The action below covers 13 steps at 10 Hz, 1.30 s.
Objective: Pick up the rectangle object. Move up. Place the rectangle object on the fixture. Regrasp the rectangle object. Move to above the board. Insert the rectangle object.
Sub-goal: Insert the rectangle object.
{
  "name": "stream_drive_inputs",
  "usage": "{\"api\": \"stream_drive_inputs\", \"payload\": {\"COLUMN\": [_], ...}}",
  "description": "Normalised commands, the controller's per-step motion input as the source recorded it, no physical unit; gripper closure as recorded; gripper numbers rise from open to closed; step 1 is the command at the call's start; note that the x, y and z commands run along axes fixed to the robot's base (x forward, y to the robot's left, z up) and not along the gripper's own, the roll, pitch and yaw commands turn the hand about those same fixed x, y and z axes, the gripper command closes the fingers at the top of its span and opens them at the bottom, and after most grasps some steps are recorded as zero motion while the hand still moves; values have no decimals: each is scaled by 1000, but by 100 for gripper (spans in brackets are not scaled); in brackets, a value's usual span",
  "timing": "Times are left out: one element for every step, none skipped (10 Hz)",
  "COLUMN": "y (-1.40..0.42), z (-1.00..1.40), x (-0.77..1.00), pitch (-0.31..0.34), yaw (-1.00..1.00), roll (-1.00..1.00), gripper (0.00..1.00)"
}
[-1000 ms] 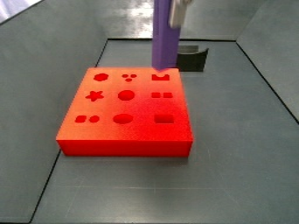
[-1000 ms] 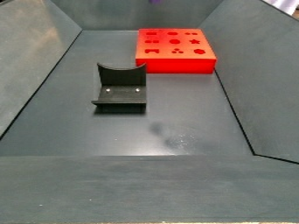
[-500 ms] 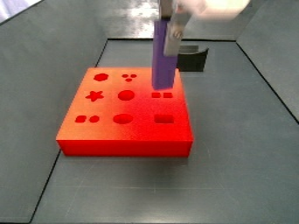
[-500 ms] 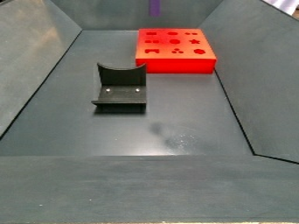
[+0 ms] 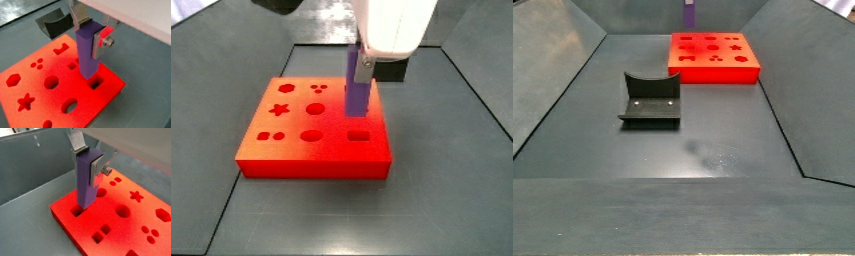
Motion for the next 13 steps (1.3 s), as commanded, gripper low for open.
{"api": "stream_drive_inputs", "payload": {"y": [-203, -246, -194, -57, 0, 0, 0, 0, 0, 0, 0, 0, -6], "z": [-377, -294, -271, -240, -229, -243, -294, -271, -257, -231, -257, -366, -466], "x": [29, 43, 43, 63, 17, 26, 369, 429, 486, 409, 191, 0, 0], "pitch": [0, 0, 0, 0, 0, 0, 47, 71, 100, 121, 89, 20, 13], "yaw": [-206, -277, -280, -189, -140, -77, -57, -46, -11, -3, 0, 0, 0], "roll": [0, 0, -6, 0, 0, 0, -3, -10, -1, 0, 0, 0, 17], "gripper": [100, 100, 100, 100, 100, 100, 100, 100, 100, 100, 100, 100, 100]}}
